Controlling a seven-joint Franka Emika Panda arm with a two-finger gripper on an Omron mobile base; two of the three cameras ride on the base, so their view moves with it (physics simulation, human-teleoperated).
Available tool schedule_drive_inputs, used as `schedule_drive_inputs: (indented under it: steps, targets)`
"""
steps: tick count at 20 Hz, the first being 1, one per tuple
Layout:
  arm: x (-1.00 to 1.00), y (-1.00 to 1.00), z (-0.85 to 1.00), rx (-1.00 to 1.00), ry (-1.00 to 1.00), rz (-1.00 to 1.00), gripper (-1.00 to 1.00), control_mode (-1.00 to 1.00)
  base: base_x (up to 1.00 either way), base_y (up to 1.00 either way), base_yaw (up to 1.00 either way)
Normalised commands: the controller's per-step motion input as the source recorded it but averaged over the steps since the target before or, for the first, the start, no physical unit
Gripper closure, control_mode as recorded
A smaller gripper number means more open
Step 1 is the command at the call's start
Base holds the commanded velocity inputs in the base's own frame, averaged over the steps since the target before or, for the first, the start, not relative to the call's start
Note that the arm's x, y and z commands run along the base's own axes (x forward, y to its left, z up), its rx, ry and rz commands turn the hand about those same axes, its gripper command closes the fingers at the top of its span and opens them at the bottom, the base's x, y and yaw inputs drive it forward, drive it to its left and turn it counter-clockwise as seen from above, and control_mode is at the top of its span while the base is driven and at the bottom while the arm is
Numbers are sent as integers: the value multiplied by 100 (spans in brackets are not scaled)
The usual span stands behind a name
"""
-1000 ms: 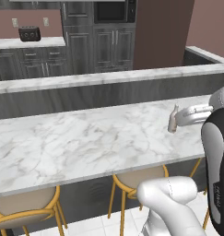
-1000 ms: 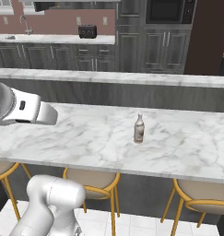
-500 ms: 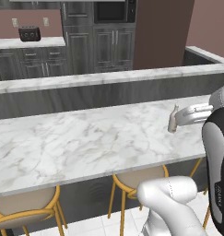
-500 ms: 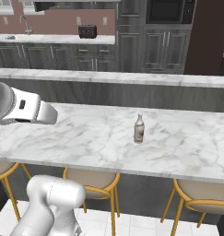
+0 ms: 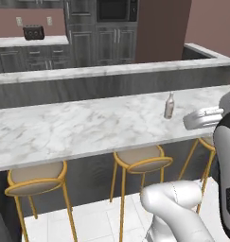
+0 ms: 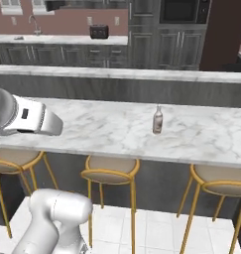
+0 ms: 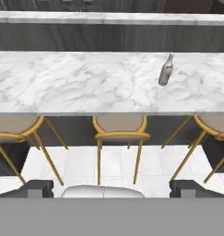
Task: Get the candle and the liquor from the cabinet and move them to the dining counter.
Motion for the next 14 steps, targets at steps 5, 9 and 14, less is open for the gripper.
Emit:
schedule_drive_inputs:
  steps: [5,9,14]
  targets:
    - [0,0,0,0,0,0,-100,100,-98,100,3]
    - [0,0,0,0,0,0,-100,100,-51,100,1]
    - [0,0,0,0,0,0,-100,100,-34,100,0]
